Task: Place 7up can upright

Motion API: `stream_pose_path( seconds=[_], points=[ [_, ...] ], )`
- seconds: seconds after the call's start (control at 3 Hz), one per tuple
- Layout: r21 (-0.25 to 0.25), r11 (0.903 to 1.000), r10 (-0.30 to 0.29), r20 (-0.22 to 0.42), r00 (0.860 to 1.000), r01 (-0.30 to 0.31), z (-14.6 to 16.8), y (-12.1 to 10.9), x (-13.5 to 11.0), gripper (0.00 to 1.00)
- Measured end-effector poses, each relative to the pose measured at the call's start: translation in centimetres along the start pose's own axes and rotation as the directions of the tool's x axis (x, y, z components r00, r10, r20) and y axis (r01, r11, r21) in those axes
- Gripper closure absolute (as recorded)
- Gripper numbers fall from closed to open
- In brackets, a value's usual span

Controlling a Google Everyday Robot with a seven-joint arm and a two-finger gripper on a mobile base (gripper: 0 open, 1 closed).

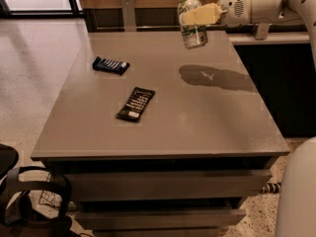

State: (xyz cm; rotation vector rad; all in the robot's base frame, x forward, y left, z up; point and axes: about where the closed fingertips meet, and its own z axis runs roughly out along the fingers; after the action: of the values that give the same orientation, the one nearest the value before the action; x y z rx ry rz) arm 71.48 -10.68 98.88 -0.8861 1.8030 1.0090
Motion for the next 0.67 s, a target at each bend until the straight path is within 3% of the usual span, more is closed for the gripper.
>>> stream_pose_path(
  seconds=[0.33,0.67],
  points=[
    [-0.038,0.9662,-0.253,0.052,0.966,0.255,-4.6,2.8,-2.1,1.0],
    [-0.014,0.9324,-0.358,0.102,0.928,0.361,-6.3,3.6,-2.2,1.0]
  ],
)
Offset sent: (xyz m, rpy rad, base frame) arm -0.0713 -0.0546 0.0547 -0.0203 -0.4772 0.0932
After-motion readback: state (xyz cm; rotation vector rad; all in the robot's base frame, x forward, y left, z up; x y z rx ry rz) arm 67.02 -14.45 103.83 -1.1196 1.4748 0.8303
